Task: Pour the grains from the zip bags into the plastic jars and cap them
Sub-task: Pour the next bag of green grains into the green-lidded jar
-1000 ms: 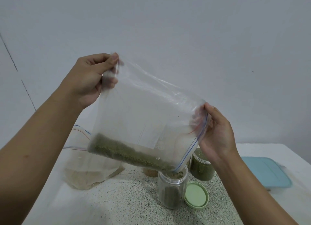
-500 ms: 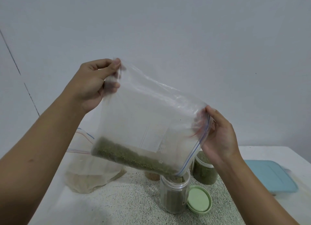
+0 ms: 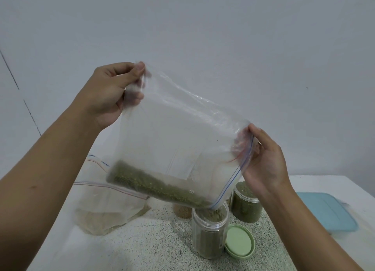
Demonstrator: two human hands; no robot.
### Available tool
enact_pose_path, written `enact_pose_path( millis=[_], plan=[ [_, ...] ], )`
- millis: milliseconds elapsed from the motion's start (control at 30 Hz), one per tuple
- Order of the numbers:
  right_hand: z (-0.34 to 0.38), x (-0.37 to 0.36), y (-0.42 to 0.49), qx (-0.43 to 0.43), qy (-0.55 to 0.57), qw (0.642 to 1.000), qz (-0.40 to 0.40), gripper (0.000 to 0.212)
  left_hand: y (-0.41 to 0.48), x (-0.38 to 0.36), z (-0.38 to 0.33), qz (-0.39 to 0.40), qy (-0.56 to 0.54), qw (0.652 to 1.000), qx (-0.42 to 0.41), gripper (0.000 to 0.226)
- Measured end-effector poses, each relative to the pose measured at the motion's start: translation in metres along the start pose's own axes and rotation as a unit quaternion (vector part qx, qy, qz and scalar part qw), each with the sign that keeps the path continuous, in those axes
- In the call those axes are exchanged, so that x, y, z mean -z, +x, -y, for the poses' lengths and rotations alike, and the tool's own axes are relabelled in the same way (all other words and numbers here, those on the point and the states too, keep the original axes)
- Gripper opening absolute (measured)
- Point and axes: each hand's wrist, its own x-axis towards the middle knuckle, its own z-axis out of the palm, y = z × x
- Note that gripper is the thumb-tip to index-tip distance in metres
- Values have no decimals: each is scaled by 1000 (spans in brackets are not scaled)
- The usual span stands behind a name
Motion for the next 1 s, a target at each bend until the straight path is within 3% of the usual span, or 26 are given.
enact_pose_path(
  millis=[1000],
  plan=[
    [5,9,2,-1,-3,1000,-23,9,6,-8,-2,17,29,999,-7,21]
  ],
)
